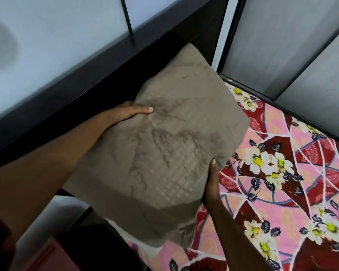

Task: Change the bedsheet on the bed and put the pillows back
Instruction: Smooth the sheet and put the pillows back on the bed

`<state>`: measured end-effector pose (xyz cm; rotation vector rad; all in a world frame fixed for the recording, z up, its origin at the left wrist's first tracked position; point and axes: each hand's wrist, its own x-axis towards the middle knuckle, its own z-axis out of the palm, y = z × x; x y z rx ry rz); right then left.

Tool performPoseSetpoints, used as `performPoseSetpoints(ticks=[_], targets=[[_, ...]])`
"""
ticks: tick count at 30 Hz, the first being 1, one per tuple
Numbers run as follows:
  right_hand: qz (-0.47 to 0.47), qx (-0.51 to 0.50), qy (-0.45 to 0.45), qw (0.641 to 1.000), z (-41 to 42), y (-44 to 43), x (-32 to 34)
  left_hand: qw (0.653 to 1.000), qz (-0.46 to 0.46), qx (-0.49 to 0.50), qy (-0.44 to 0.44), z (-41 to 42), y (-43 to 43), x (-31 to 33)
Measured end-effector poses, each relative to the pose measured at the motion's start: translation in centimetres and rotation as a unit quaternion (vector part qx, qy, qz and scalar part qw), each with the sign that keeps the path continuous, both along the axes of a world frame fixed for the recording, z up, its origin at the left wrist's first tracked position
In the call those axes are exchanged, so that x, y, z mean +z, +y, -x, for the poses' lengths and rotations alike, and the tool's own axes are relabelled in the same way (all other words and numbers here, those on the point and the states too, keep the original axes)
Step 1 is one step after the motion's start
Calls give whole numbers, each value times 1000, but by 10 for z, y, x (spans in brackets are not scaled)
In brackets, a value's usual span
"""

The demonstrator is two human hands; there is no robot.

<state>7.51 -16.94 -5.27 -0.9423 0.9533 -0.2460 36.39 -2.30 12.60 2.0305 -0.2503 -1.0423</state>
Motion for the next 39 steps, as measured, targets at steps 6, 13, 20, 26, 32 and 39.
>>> performPoseSetpoints(ticks=[6,13,20,26,32,39], targets=[[-54,77,-5,996,-53,17,-10,997,-55,-53,-22,-30,6,-23],[-81,37,-8,996,-65,19,-2,995,-71,-9,-69,-27,-6,-25],[-144,19,-10,989,-71,44,-23,983,-123,-46,-132,-35,-29,-7],[-61,63,47,995,-63,34,-50,928,-195,-31,-316,-12,-12,-39],[-9,-83,59,995,-40,22,-31,925,-195,-99,-309,2,-20,-14],[29,-188,54,980,-32,-10,-10,939,-106,-125,-302,23,-61,30]])
